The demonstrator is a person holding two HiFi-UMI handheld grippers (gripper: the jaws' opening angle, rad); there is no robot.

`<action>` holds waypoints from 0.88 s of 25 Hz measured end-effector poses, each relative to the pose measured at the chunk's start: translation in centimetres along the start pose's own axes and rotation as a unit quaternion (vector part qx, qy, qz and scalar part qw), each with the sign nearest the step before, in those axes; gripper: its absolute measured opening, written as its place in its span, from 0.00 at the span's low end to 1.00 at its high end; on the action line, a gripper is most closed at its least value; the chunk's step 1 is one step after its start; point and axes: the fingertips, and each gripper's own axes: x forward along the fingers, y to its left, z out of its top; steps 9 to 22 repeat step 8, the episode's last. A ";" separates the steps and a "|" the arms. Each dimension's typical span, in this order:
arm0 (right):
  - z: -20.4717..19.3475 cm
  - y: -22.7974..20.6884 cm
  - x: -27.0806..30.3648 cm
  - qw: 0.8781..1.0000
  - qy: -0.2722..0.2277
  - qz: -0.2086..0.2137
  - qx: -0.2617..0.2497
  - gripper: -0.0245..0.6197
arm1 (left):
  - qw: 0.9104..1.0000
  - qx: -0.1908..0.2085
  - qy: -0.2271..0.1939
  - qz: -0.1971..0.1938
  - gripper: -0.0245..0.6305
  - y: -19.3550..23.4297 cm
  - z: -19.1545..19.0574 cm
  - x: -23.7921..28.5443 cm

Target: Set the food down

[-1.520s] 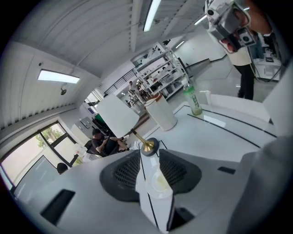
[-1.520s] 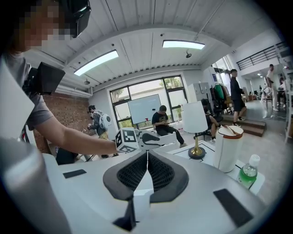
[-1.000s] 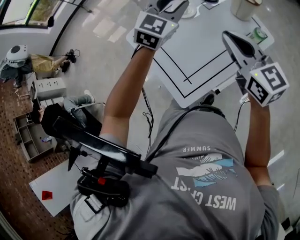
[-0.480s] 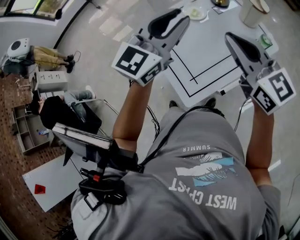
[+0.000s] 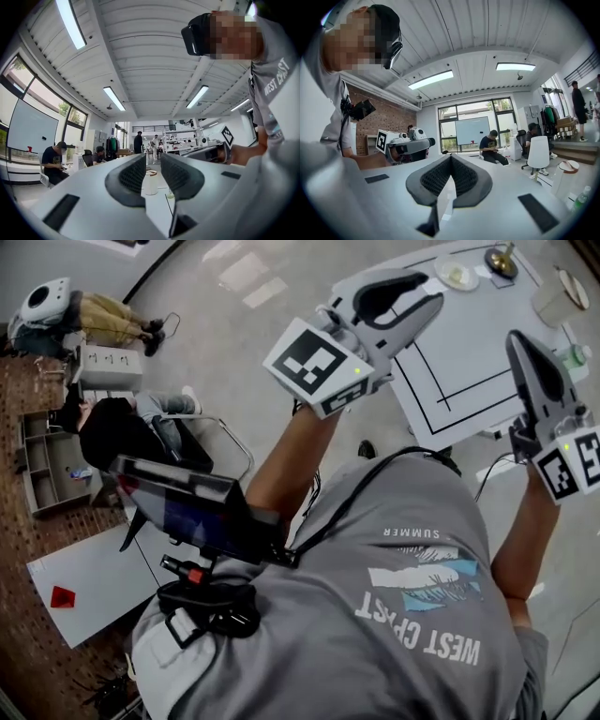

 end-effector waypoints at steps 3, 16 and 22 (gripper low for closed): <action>0.6 -1.7 -1.5 1.000 0.002 0.001 0.002 0.05 | 1.000 0.002 -0.004 -0.003 0.20 -0.7 0.8 2.6; 0.6 -7.1 -4.7 1.000 0.007 0.004 0.013 0.05 | 1.000 0.006 -0.003 -0.005 0.20 -2.4 0.7 9.2; 0.6 -7.1 -4.7 1.000 0.007 0.004 0.013 0.05 | 1.000 0.006 -0.003 -0.005 0.20 -2.4 0.7 9.2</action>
